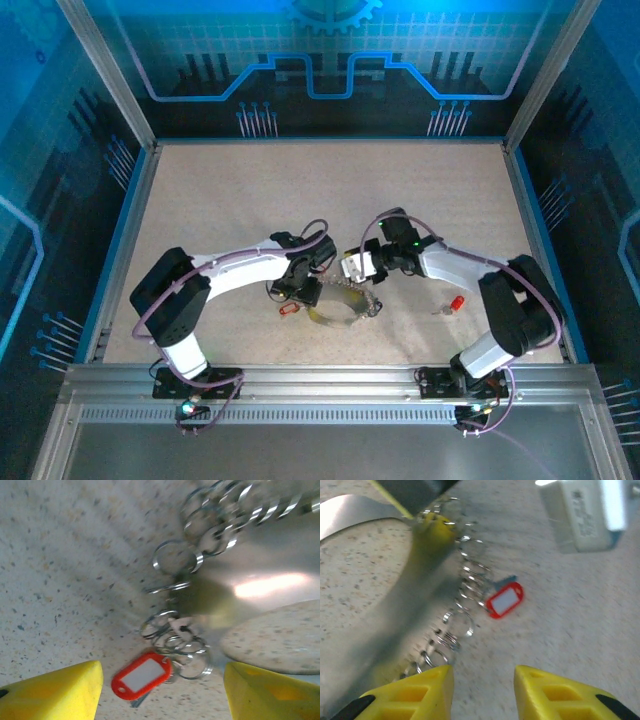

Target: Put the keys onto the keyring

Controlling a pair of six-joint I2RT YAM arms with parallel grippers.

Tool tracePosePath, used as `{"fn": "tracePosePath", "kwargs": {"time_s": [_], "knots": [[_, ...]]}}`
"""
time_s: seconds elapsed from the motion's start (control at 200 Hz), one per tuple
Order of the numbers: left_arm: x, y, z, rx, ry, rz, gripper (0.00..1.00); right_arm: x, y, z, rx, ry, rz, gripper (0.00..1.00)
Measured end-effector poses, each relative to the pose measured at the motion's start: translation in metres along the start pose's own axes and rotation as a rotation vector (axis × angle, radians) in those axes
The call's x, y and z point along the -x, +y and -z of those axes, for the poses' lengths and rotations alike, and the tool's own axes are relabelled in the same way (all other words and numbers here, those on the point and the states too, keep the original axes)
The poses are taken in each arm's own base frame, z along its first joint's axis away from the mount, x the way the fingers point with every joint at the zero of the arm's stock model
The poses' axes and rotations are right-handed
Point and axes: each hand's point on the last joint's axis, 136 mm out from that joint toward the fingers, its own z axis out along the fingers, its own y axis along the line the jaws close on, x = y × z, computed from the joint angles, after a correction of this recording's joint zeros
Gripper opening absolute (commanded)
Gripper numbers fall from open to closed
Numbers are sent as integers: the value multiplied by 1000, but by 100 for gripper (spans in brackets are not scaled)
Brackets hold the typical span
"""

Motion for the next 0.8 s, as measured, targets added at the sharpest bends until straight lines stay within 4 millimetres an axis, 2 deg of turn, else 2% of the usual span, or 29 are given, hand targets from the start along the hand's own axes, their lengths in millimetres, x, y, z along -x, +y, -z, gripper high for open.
{"fn": "tracePosePath", "kwargs": {"time_s": [0.185, 0.31, 0.515, 0.8], "knots": [[-3, 17, -8, 16, 15, 28, 67, -9, 16, -12, 68, 13, 62, 37], [-8, 27, -8, -37, 11, 80, 67, -11, 13, -13, 60, 31, 112, 35], [-8, 38, 7, -157, -36, 172, 67, -14, 8, -22, 45, 77, 220, 31], [-13, 50, 17, -267, -73, 276, 66, -15, 4, -28, 57, 115, 348, 32]]}}
